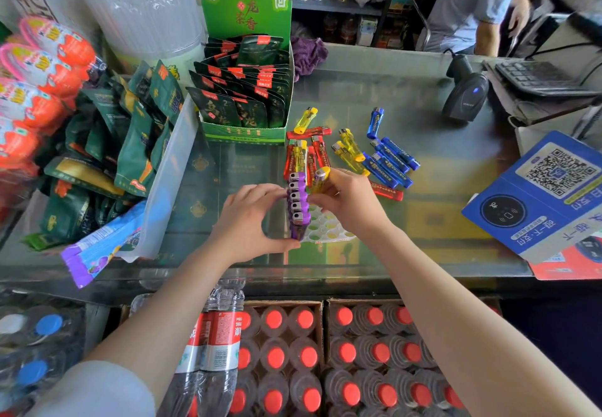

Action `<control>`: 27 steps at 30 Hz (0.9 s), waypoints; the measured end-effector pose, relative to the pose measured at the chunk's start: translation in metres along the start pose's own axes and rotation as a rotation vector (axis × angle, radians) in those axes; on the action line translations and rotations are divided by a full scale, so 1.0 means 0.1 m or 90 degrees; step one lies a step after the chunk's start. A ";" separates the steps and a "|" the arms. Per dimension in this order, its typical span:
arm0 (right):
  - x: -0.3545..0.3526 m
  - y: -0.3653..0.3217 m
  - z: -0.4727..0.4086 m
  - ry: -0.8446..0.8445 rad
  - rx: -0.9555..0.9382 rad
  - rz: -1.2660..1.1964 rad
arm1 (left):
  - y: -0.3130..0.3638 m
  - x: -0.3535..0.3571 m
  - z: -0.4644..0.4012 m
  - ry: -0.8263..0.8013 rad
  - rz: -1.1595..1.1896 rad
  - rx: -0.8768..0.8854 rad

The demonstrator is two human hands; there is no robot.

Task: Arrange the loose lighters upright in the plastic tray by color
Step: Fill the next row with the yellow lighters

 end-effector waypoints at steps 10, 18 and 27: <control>0.02 -0.02 -0.14 -0.013 -0.004 -0.002 | 0.01 0.00 0.00 0.005 0.004 0.005; 0.09 -0.02 -0.18 -0.085 -0.047 0.083 | 0.02 -0.02 0.00 0.005 0.009 0.008; 0.11 0.10 -0.10 -0.067 0.017 0.028 | -0.01 0.00 -0.01 0.001 0.003 0.002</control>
Point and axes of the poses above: each hand's wrist, its own z-axis away from the middle knuckle, its own x-axis out of the palm, y = z × x, the point moved 9 cm from there along -z, towards the middle knuckle, and after that the axes turned 8 degrees about -y, right-handed, at the moved point
